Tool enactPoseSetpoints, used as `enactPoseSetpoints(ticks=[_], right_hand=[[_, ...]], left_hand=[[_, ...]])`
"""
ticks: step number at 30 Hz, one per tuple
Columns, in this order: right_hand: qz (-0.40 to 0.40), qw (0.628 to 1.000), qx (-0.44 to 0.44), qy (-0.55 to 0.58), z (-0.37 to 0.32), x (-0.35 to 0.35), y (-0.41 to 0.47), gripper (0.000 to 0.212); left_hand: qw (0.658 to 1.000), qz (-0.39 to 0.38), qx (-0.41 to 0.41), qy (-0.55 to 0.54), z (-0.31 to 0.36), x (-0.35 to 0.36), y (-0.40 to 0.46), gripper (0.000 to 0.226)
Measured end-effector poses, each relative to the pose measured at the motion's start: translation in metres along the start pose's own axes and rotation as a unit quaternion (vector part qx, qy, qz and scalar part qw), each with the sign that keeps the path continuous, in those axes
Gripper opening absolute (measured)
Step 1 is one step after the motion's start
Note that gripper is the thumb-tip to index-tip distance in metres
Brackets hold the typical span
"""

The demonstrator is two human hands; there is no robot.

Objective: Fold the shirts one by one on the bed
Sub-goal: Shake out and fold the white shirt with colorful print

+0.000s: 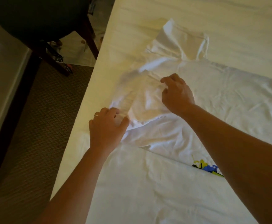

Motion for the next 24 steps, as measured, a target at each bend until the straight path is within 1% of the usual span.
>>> enactPoseSetpoints(ticks=[2, 4, 5, 6, 7, 9, 10, 11, 13, 15, 17, 18, 19, 21, 22, 23, 24], right_hand=[[-0.053, 0.998, -0.043, 0.008, -0.025, 0.01, 0.017, 0.055], [-0.114, 0.992, -0.042, -0.015, -0.036, 0.019, 0.03, 0.061], [-0.133, 0.99, -0.038, -0.037, -0.04, 0.024, 0.036, 0.059], [-0.135, 0.989, -0.032, -0.055, -0.041, 0.024, 0.04, 0.053], [-0.127, 0.989, -0.028, -0.064, -0.041, 0.025, 0.044, 0.044], [-0.096, 0.994, -0.016, -0.054, -0.04, 0.022, 0.051, 0.02], [-0.079, 0.996, -0.004, -0.034, -0.036, 0.019, 0.054, 0.012], [-0.056, 0.998, 0.013, -0.006, -0.031, 0.016, 0.057, 0.009], [0.005, 0.995, 0.074, 0.07, -0.015, 0.006, 0.064, 0.009], [0.055, 0.976, 0.139, 0.157, 0.004, -0.001, 0.064, 0.015], [0.072, 0.965, 0.153, 0.2, 0.012, 0.001, 0.061, 0.027], [0.072, 0.969, 0.137, 0.191, 0.011, 0.004, 0.057, 0.035], [0.073, 0.978, 0.105, 0.165, 0.007, 0.006, 0.052, 0.042], [0.085, 0.993, 0.027, 0.082, -0.004, 0.009, 0.035, 0.046], [0.107, 0.993, -0.005, 0.042, -0.007, 0.01, 0.024, 0.045], [0.135, 0.99, -0.033, 0.013, -0.01, 0.01, 0.011, 0.041], [0.166, 0.984, -0.058, -0.006, -0.011, 0.01, -0.003, 0.038]], left_hand=[[1.0, 0.012, 0.017, 0.0, -0.012, -0.002, -0.009, 0.036], [1.0, 0.014, 0.021, -0.017, -0.024, -0.001, -0.015, 0.045], [0.999, 0.01, 0.018, -0.036, -0.031, 0.0, -0.017, 0.049], [0.998, -0.002, 0.016, -0.053, -0.035, 0.003, -0.019, 0.052], [0.998, -0.016, 0.019, -0.061, -0.039, 0.007, -0.02, 0.055], [0.998, -0.033, 0.044, -0.038, -0.042, 0.012, -0.023, 0.056], [0.998, -0.028, 0.056, -0.022, -0.043, 0.013, -0.024, 0.054], [0.998, -0.01, 0.057, -0.014, -0.044, 0.012, -0.023, 0.049], [0.998, 0.04, 0.018, -0.038, -0.05, 0.005, -0.02, 0.036], [0.994, 0.07, -0.035, -0.082, -0.055, 0.001, -0.017, 0.021], [0.991, 0.083, -0.061, -0.084, -0.055, 0.0, -0.016, 0.008], [0.991, 0.086, -0.071, -0.075, -0.055, 0.0, -0.016, 0.006], [0.991, 0.088, -0.083, -0.065, -0.055, 0.0, -0.017, 0.009], [0.99, 0.105, -0.093, -0.016, -0.05, -0.002, -0.022, 0.023], [0.989, 0.123, -0.077, 0.023, -0.044, -0.004, -0.026, 0.03], [0.988, 0.141, -0.037, 0.058, -0.033, -0.004, -0.03, 0.035], [0.985, 0.15, 0.025, 0.083, -0.017, 0.001, -0.034, 0.039]])
Point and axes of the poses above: each hand's wrist, its own y-axis towards the middle knuckle, its own x-axis out of the palm, z = x × y, the point moved 8 cm from there along y, towards the middle knuckle, and after that the axes turned 3 degrees about -z, right-handed, at the moved point
